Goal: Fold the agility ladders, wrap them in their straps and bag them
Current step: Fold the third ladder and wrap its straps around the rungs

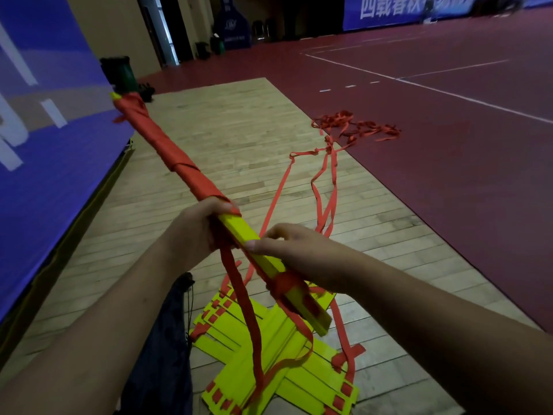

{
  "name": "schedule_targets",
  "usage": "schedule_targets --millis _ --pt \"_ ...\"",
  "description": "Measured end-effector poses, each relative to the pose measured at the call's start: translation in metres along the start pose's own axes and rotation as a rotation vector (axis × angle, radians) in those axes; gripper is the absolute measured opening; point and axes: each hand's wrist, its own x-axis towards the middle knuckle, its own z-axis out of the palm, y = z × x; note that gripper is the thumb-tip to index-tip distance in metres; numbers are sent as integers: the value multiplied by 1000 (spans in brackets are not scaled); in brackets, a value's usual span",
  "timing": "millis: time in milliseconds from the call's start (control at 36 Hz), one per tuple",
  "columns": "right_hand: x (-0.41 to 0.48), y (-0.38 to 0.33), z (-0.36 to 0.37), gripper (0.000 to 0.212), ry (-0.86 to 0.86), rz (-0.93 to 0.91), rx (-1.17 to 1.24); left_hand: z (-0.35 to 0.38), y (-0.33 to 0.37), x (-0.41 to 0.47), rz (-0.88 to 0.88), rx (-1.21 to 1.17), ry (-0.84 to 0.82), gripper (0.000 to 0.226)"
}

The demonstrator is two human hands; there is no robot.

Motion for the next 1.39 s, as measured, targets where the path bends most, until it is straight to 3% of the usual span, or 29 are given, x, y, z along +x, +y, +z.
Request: schedule_targets --millis 111,250,306,417,500,556,611,750,833,889,1028,1167,1250,1306,1389 --pt "-5 0 -4 35 -239 -3 294 -1 2 -6 18 -118 -97 38" --pt "-1 0 5 34 -176 -139 353 0 2 -4 -26 -30 -40 20" --pt "1 1 8 29 -70 -179 216 0 0 -2 -62 68 -39 26" --pt "5 6 10 23 268 -262 -374 5 -4 0 -98 187 -32 43" --pt "5 6 17 26 364 -256 -698 12 -9 3 -90 196 19 56" --pt "5 8 21 23 372 -255 -757 14 -12 4 -80 232 85 53" --pt "4 10 22 25 332 -239 -632 12 -13 5 -57 227 84 42" --pt "-4 -1 9 49 35 -38 115 4 -1 -4 -9 57 -68 25" --pt "-10 -5 7 42 -194 15 288 3 2 -9 -26 -45 -90 26" --pt "-10 -5 9 33 -215 -21 307 5 1 -10 -54 5 -104 27" --pt "1 3 11 13 81 -155 -118 6 -3 -6 -174 242 -77 32" --pt "13 15 15 20 350 -179 -707 15 -12 -2 -156 303 -16 57" --pt "10 17 19 20 411 -238 -895 23 -16 2 -122 329 66 51" --pt "10 18 20 23 376 -247 -793 21 -15 3 -135 269 32 35" --pt "7 9 14 38 230 -99 -227 9 -6 0 -101 165 -48 27"
